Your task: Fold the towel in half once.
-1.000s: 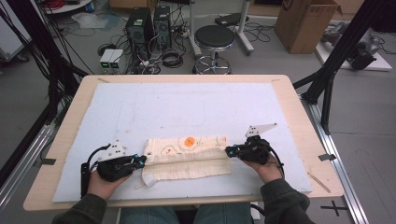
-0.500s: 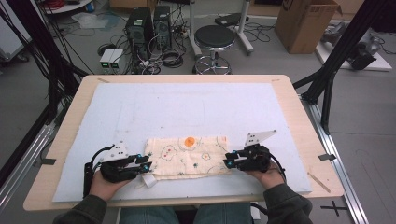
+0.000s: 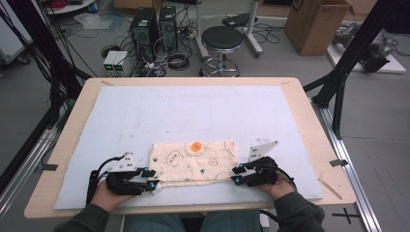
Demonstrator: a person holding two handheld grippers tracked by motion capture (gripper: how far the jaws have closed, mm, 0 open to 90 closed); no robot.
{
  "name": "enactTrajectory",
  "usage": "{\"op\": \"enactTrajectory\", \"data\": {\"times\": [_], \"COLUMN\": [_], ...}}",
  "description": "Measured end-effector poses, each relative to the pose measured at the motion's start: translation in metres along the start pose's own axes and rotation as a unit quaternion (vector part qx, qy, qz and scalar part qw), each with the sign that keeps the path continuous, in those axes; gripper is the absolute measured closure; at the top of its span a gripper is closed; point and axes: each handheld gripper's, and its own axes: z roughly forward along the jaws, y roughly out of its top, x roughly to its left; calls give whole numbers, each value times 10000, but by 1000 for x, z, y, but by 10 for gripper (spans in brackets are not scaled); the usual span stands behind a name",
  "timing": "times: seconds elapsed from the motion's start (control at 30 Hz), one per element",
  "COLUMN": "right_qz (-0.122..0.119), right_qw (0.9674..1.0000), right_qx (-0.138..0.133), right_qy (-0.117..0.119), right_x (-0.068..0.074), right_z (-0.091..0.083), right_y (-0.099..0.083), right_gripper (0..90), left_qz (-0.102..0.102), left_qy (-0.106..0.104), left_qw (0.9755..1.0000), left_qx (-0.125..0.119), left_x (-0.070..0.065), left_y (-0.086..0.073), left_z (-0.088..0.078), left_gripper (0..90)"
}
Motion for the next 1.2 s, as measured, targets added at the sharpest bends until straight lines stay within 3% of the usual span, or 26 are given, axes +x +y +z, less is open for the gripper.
{"op": "enactTrajectory", "data": {"times": [0.13, 0.37, 0.67, 0.9, 1.1, 1.2], "right_qz": [24, 159, 169, 55, 135, 116], "right_qw": [10000, 9998, 9997, 9997, 9999, 9996], "right_qx": [-9, 2, -169, -232, -95, -260], "right_qy": [-49, -107, -106, -37, -2, 29], "right_x": [-3, -6, -5, 2, 3, 3], "right_z": [-2, -5, -10, -15, -16, -20], "right_y": [-2, -4, -2, -1, -8, -7], "right_gripper": [686, 823, 842, 842, 842, 794], "left_qz": [-33, 4, 104, 266, 297, 215], "left_qy": [56, 186, 186, 37, -42, -168], "left_qw": [9999, 9997, 9996, 9996, 9995, 9993], "left_qx": [98, 133, -201, -80, 13, -240], "left_x": [2, 3, -1, -7, -9, -7], "left_y": [-1, 0, 4, 2, 0, 2], "left_z": [2, 1, -8, -9, -8, -12], "left_gripper": [617, 791, 860, 870, 867, 749]}}
